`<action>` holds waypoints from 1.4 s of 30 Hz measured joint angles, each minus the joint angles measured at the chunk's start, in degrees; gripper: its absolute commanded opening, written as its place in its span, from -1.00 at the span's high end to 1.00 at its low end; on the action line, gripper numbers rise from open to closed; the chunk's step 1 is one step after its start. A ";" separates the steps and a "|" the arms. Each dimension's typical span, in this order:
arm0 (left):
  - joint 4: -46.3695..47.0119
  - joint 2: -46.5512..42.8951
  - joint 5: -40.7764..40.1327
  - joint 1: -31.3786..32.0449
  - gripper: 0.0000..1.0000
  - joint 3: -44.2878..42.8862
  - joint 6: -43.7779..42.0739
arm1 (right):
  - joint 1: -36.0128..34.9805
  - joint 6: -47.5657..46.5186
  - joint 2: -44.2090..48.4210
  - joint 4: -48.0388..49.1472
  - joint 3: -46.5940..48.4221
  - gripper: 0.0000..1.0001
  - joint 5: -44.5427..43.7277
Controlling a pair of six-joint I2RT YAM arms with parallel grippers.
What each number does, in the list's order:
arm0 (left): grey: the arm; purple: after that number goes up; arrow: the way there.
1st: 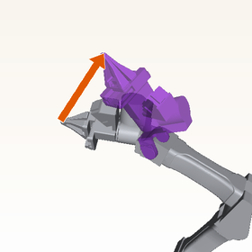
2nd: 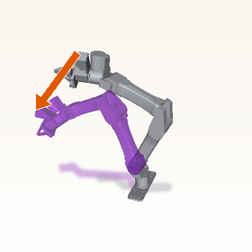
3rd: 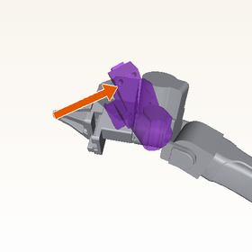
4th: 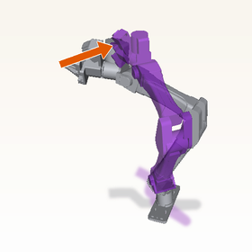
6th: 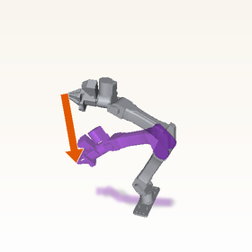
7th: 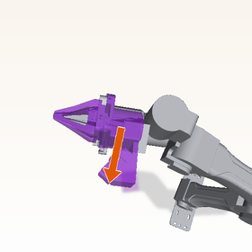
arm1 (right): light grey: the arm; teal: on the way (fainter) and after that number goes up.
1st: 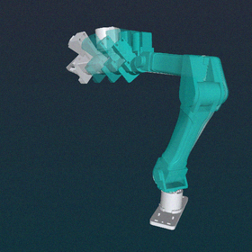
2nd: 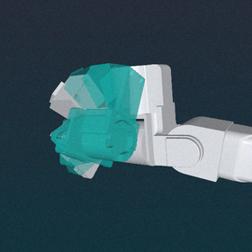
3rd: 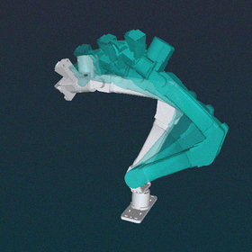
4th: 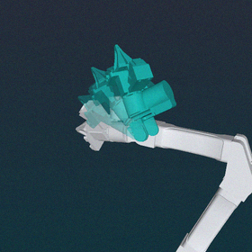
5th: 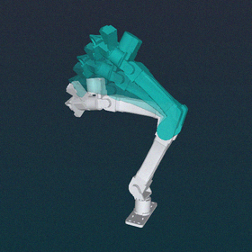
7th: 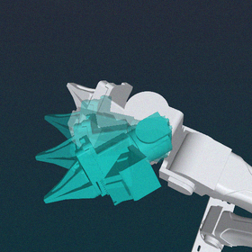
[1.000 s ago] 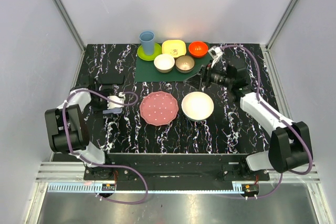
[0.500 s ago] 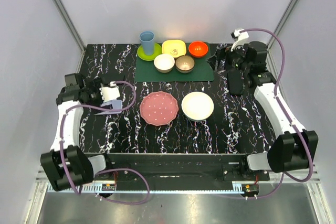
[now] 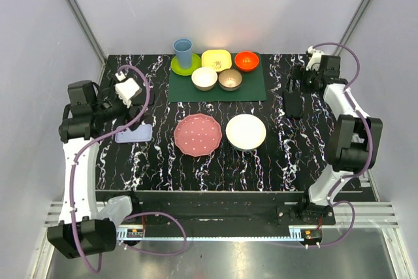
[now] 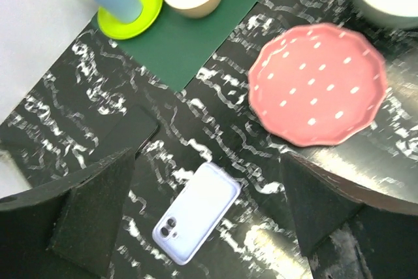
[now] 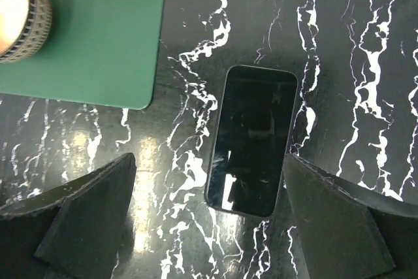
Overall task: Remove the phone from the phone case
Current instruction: Pick up the phone at the center of the board.
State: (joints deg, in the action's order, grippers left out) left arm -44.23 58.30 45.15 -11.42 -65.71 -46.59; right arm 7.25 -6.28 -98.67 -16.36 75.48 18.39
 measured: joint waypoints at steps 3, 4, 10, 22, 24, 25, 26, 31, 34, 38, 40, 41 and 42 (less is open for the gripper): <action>1.86 -0.90 -0.72 4.83 -0.98 -0.09 6.62 | 0.24 -0.61 -4.79 -2.64 3.48 -1.00 -1.11; 2.75 -1.27 -1.25 7.32 -0.98 -0.02 8.70 | 0.13 -0.87 -6.34 -3.76 4.85 -1.00 -1.42; 7.23 -2.86 -6.32 20.98 -0.98 2.10 16.98 | -0.11 -1.51 -13.64 -7.82 10.34 -1.00 -5.55; 13.66 -4.02 -10.88 23.74 -0.98 6.60 26.08 | -0.04 -2.89 -19.61 -14.75 12.35 -0.99 -9.03; 14.47 -4.39 -10.93 23.76 -0.98 6.88 26.71 | -0.04 -2.73 -19.69 -15.69 12.35 -1.00 -8.22; 14.60 -4.57 -10.93 23.76 -0.98 6.99 26.95 | -0.04 -2.67 -19.69 -15.93 12.35 -1.00 -7.80; 14.73 -4.70 -10.93 23.76 -0.98 7.06 27.15 | -0.04 -2.43 -19.69 -16.24 12.35 -1.00 -7.21; 15.61 -5.07 -10.97 23.76 -0.98 7.50 27.63 | 0.33 -0.92 -19.74 -17.11 12.35 -0.99 -3.85; 16.00 -5.62 -10.99 23.76 -0.98 8.28 27.82 | 0.83 -0.07 -19.74 -17.42 12.35 -0.99 -1.92; 16.55 -5.84 -10.99 23.76 -0.98 8.98 28.13 | 0.98 -0.04 -19.71 -17.59 12.15 -1.00 -0.48; 16.76 -5.84 -10.99 23.76 -0.98 9.20 28.20 | 0.90 -0.79 -19.43 -17.51 11.67 -1.00 0.04; 16.87 -5.84 -10.99 23.76 -0.98 9.20 28.22 | 0.72 -1.25 -19.17 -17.49 11.37 -1.00 0.13; 17.00 -5.84 -10.99 23.76 -0.98 9.20 28.24 | 0.42 -1.46 -18.91 -17.53 11.10 -0.99 0.09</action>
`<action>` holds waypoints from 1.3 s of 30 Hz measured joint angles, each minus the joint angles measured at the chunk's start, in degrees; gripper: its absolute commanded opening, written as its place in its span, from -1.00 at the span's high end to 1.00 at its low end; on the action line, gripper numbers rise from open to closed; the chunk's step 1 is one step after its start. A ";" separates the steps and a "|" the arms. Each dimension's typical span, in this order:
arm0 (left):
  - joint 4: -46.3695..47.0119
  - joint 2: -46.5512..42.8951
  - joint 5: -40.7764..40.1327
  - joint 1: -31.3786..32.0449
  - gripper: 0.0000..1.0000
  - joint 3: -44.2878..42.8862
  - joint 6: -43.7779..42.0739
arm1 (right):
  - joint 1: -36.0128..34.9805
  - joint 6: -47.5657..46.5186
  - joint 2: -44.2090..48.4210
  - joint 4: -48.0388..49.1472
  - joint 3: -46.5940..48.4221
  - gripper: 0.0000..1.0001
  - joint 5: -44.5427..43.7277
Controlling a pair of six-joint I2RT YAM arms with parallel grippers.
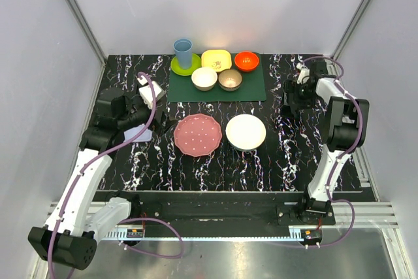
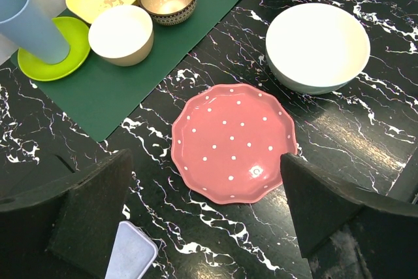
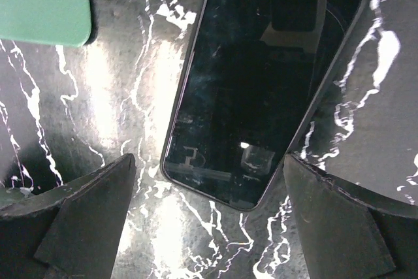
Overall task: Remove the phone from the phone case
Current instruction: Pick up the phone at the center of the board.
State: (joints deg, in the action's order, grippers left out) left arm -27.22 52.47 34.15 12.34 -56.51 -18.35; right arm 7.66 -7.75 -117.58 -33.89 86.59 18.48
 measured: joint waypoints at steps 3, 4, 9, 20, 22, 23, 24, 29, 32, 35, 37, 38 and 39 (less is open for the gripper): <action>0.04 0.00 0.00 0.00 -0.98 0.02 0.00 | -1.99 -0.11 1.01 -0.33 -0.85 -0.99 -1.95; 0.04 0.00 0.00 0.00 -0.98 0.04 0.00 | -2.73 -0.09 1.40 -0.33 -1.09 -1.00 -2.86; 0.39 0.00 0.00 0.00 -0.98 0.52 0.07 | -5.79 0.17 3.04 0.02 0.66 -1.00 -9.11; 0.87 -0.07 -0.09 0.00 -0.98 1.09 0.20 | -8.90 2.29 -5.27 2.73 18.16 -0.99 -25.29; 1.01 -0.24 -0.09 0.00 -0.98 1.42 0.22 | -9.18 2.75 -8.33 2.60 20.39 -1.00 -26.75; 1.07 -0.28 -0.11 0.00 -0.98 1.60 0.22 | -9.35 2.86 -9.90 2.49 21.40 -0.99 -27.34; 1.16 -0.31 -0.09 0.00 -0.98 1.73 0.20 | -9.55 2.89 -11.39 2.43 22.32 -0.99 -28.04; 1.27 -0.28 -0.09 0.00 -0.98 1.81 0.20 | -9.81 2.75 -16.44 1.18 25.00 -0.99 -30.64; 1.29 -0.28 -0.09 0.00 -0.98 1.81 0.20 | -9.84 2.45 -17.62 0.90 25.20 -1.00 -32.04; 1.29 -0.28 -0.09 0.00 -0.98 1.81 0.20 | -9.86 2.10 -17.70 1.20 24.94 -1.00 -33.31; 1.29 -0.28 -0.09 0.00 -0.98 1.81 0.20 | -9.86 1.99 -16.98 2.58 23.34 -1.00 -33.99; 1.29 -0.28 -0.09 0.00 -0.98 1.81 0.22 | -9.86 1.92 -16.46 3.08 22.43 -0.99 -34.18; 1.31 -0.28 -0.09 0.00 -0.98 1.86 0.20 | -9.79 1.86 -15.74 3.56 21.16 -1.00 -34.49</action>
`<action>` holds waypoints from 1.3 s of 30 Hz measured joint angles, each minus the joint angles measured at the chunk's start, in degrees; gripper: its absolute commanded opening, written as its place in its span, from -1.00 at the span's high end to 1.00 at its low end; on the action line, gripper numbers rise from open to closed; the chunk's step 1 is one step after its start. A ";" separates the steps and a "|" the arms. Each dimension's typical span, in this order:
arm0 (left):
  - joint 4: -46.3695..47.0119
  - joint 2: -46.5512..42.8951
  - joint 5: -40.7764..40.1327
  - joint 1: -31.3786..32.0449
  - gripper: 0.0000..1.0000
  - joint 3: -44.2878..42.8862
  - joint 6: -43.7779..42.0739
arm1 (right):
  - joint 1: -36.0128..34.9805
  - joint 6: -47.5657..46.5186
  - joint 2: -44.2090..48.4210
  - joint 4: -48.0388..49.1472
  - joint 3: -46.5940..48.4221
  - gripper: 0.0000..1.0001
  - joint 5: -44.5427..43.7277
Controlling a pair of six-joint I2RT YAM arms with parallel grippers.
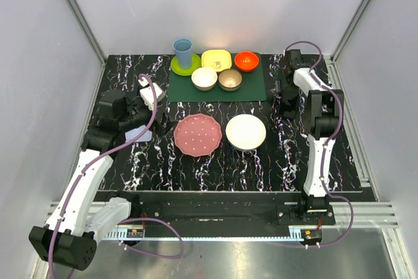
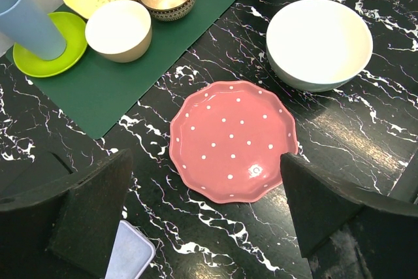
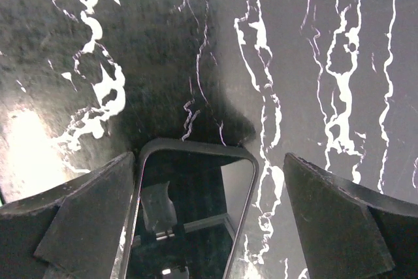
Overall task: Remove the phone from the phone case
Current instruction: Pick up the phone at the center of the board.
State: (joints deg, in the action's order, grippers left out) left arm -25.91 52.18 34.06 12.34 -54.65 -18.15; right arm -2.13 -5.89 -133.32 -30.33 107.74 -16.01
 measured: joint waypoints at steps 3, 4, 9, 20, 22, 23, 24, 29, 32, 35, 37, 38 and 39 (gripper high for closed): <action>0.28 -0.02 0.02 0.00 -0.98 0.22 0.04 | 0.35 -0.44 1.90 0.59 -3.06 -0.99 -0.85; 0.37 -0.02 0.02 0.00 -0.98 0.37 0.04 | 0.44 -0.59 2.34 0.72 -3.74 -0.99 -1.01; 0.33 -0.31 0.04 0.00 -0.98 0.83 0.17 | 1.86 -1.38 4.61 1.31 -7.34 -0.99 -1.07; 0.44 -0.98 0.20 0.00 -0.98 0.85 0.22 | 6.51 -4.13 13.55 0.94 -20.28 -1.00 -0.94; 0.46 -1.20 0.24 0.00 -0.98 0.92 0.22 | 6.51 -4.81 15.65 0.98 -23.23 -1.00 -0.59; 0.46 -1.33 0.24 0.00 -0.98 0.92 0.20 | 6.51 -5.11 16.63 0.72 -24.55 -1.00 -0.28; 0.46 -1.40 0.26 0.00 -0.98 0.92 0.22 | 6.51 -5.40 17.57 0.68 -25.86 -0.99 0.07; 0.55 -1.57 0.46 0.00 -0.98 0.92 0.22 | 6.51 -7.19 22.05 -0.52 -31.45 -1.00 1.38; 0.57 -1.57 0.48 0.00 -0.98 0.92 0.24 | 6.54 -8.39 24.15 -1.86 -32.22 -0.99 2.21; 0.59 -1.57 0.48 0.00 -0.98 0.94 0.24 | 6.69 -10.12 26.84 -2.34 -32.15 -0.99 3.50; 0.76 -1.57 0.46 0.00 -0.98 1.16 0.24 | 6.69 -12.02 28.87 -3.65 -31.23 -0.99 6.29; 0.76 -1.57 0.48 0.00 -0.98 1.27 0.24 | 6.69 -12.76 29.59 -4.09 -30.77 -1.00 7.69; 0.79 -1.57 0.48 0.00 -0.98 1.42 0.24 | 6.78 -13.86 30.40 -4.76 -30.16 -0.99 10.21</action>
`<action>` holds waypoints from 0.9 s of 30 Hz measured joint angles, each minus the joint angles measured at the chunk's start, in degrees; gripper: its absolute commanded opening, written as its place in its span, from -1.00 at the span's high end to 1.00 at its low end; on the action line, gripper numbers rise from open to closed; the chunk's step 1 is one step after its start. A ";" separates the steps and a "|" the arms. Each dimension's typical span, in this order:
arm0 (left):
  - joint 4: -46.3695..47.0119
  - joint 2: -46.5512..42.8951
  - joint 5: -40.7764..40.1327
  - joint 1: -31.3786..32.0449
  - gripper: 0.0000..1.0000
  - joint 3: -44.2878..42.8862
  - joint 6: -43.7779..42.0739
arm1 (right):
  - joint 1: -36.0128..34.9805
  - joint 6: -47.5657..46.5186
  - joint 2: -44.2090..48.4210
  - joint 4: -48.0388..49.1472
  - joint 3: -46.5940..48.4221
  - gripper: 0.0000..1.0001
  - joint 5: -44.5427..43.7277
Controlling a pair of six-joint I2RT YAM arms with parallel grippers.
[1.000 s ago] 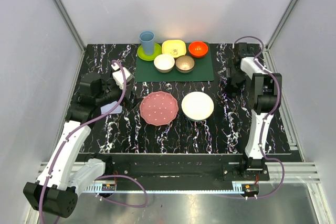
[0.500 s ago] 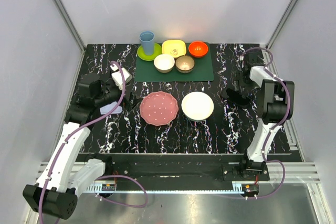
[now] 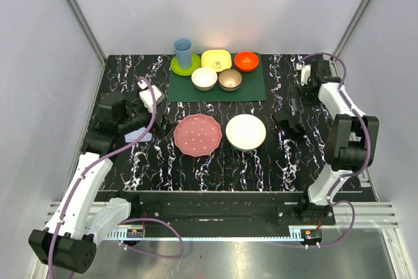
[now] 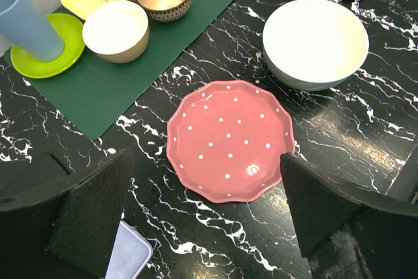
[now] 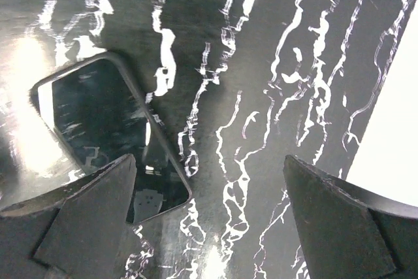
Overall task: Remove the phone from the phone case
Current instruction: Pick up the phone at the center of the board.
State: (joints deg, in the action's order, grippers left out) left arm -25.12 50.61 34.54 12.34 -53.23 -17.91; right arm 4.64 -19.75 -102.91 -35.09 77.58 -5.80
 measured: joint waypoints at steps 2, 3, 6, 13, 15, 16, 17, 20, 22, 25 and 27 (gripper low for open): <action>0.00 0.00 0.00 0.00 -0.98 0.24 0.00 | 0.02 -2.25 1.62 -1.25 0.68 -0.99 5.14; -0.02 0.00 0.00 0.00 -0.98 0.26 -0.02 | 0.02 -3.67 2.16 -1.90 0.85 -1.00 7.54; 0.00 0.02 0.13 0.00 -0.98 0.37 0.00 | 0.02 -8.26 2.67 -4.37 0.87 -1.00 14.38; 0.00 0.00 0.17 0.00 -0.98 0.37 -0.02 | 0.02 -16.52 -0.48 -10.36 2.29 -1.00 21.86; 0.00 0.00 0.17 0.00 -0.98 0.39 -0.02 | 0.02 -17.46 -1.68 -10.88 2.56 -1.00 22.47; 0.00 0.00 0.17 0.00 -0.98 0.39 -0.02 | 0.02 -17.81 -2.14 -11.06 2.56 -0.99 22.71; 0.00 0.00 0.17 0.00 -0.98 0.39 -0.02 | 0.02 -18.03 -2.58 -11.26 2.56 -1.00 22.95; 0.00 0.00 0.17 0.00 -0.98 0.39 -0.02 | 0.02 -18.56 -3.58 -11.23 2.56 -1.00 23.04; 0.00 0.00 0.20 0.00 -0.98 0.39 -0.02 | 0.02 -19.08 -4.04 -11.04 2.54 -1.00 23.04; 0.00 0.00 0.20 0.00 -0.98 0.39 -0.02 | 0.02 -20.11 -4.48 -10.49 2.08 -0.99 23.02; 0.02 0.00 0.20 -0.02 -0.98 0.44 -0.02 | 0.02 -20.92 -4.87 -9.84 1.53 -0.99 22.88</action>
State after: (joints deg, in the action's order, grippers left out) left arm -25.10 50.61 34.74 12.32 -52.80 -17.93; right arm 4.67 -40.66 -107.79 -44.93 79.11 17.08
